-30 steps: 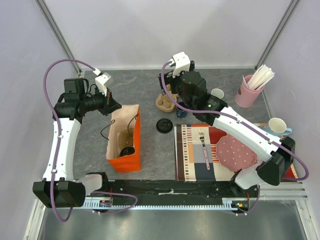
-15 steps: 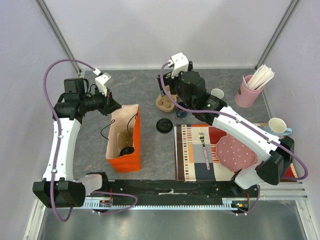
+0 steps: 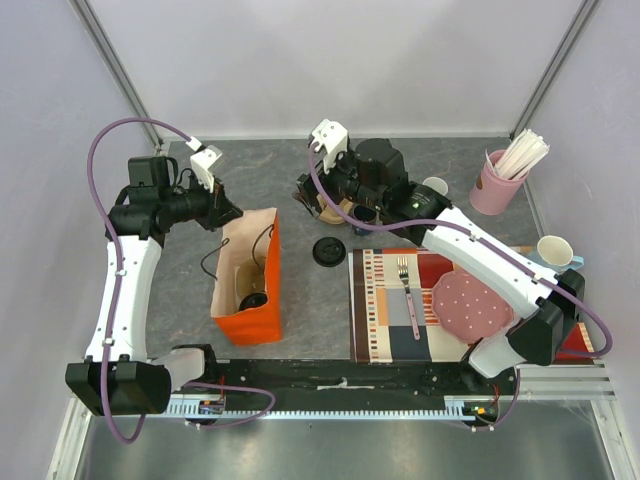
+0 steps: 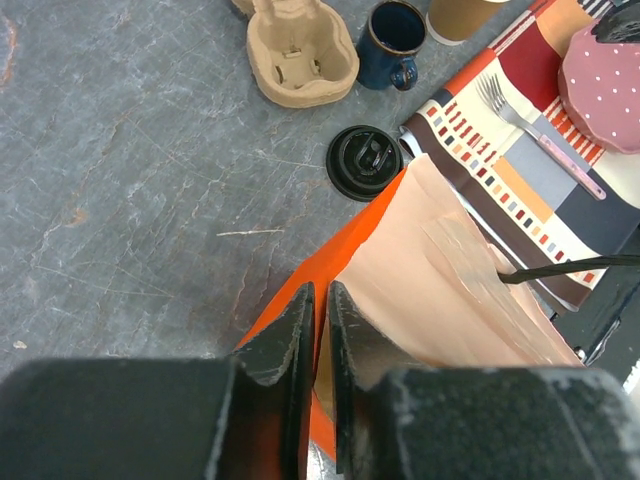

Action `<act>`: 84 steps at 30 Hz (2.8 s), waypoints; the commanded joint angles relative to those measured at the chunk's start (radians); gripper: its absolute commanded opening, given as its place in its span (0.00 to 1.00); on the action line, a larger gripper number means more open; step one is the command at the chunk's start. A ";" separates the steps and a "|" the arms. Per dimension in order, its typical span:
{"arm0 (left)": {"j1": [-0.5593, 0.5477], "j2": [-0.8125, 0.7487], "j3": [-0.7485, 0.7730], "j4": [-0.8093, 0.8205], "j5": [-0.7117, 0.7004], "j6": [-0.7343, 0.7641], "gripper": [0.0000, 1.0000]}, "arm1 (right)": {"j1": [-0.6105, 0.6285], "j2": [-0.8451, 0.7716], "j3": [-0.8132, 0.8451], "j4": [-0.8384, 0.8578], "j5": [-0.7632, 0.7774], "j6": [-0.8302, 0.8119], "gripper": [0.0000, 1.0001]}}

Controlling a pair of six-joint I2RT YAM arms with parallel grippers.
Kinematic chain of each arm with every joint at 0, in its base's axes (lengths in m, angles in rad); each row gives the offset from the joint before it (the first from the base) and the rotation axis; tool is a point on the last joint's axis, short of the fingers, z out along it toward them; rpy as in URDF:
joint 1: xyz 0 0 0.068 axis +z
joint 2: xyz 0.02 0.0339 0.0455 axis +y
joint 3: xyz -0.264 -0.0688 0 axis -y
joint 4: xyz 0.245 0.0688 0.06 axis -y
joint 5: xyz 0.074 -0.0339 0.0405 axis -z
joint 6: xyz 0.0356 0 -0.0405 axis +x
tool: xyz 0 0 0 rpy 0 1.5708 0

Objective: Pack the takeout coffee

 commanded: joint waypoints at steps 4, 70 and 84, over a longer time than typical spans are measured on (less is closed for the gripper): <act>-0.005 0.002 0.025 0.005 -0.001 0.037 0.40 | -0.005 -0.014 0.040 -0.033 0.029 -0.035 0.98; -0.006 0.005 0.238 -0.087 -0.265 0.005 0.98 | -0.965 0.114 -0.208 0.154 0.252 -0.151 0.42; -0.005 0.000 0.230 -0.087 -0.261 0.011 0.98 | -0.968 0.113 -0.191 0.125 0.209 -0.141 0.16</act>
